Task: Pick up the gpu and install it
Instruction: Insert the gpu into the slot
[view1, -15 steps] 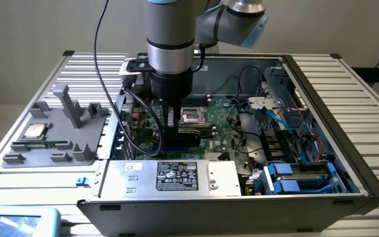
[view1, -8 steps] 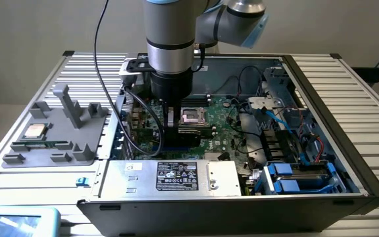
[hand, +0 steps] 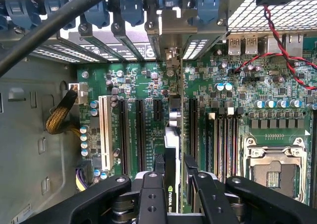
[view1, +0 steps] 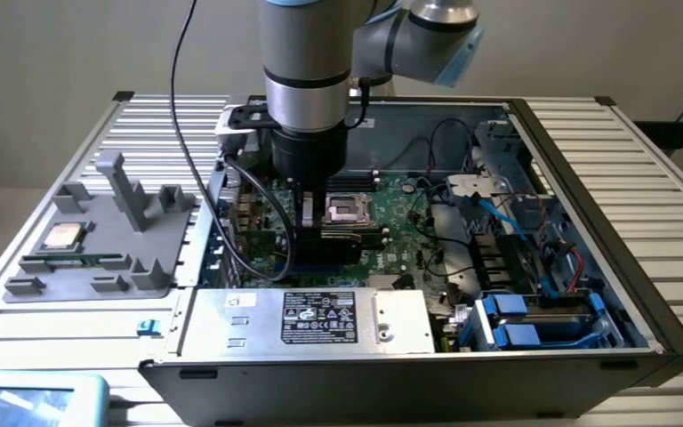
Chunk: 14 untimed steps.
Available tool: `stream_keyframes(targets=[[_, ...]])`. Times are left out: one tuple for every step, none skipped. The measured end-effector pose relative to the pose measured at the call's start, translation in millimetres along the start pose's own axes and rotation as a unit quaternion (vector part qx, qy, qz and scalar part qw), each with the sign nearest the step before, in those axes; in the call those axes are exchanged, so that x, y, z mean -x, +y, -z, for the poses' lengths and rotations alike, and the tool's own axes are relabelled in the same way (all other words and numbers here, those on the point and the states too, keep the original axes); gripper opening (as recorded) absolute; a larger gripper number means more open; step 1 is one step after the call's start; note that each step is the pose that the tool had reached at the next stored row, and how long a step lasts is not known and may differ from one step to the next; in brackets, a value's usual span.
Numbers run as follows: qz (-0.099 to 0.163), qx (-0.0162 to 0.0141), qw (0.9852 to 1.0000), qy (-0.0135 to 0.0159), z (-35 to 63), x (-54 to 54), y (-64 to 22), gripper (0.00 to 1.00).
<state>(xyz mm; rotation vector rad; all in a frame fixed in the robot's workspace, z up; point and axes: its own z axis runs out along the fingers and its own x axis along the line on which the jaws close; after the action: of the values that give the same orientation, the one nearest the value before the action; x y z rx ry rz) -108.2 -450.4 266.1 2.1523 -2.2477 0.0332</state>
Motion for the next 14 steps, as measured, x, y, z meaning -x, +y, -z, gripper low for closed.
stream_keyframes(targets=[[0.000,0.0000,1.0000,0.0000,0.0,0.0,0.0,0.25],[0.000,0.0000,1.0000,0.0000,0.0,0.0,0.0,0.25],[0.000,0.0000,1.0000,0.0000,0.0,0.0,0.0,0.25],[0.000,0.0000,1.0000,0.0000,0.0,0.0,0.0,0.25],[0.001,0.0000,1.0000,0.0000,0.0,0.0,0.0,0.25],[0.002,0.0000,1.0000,0.0000,0.0,0.0,0.0,0.25],[0.002,0.0000,1.0000,0.0000,0.0,0.0,0.0,0.25],[0.002,-0.0001,1.0000,0.0000,0.0,0.0,0.0,0.25],[0.003,-0.0001,1.0000,0.0000,0.0,0.0,0.0,0.25],[0.004,-0.0001,1.0000,0.0000,0.0,0.0,0.0,0.25],[0.006,-0.0002,1.0000,0.0000,0.0,0.1,0.0,0.25],[0.008,-0.0003,1.0000,0.0000,0.0,0.1,0.0,0.25],[0.010,-0.0003,1.0000,0.0001,0.0,0.0,0.0,0.25],[0.010,-0.0003,1.0000,0.0000,0.0,0.1,0.0,0.25]])
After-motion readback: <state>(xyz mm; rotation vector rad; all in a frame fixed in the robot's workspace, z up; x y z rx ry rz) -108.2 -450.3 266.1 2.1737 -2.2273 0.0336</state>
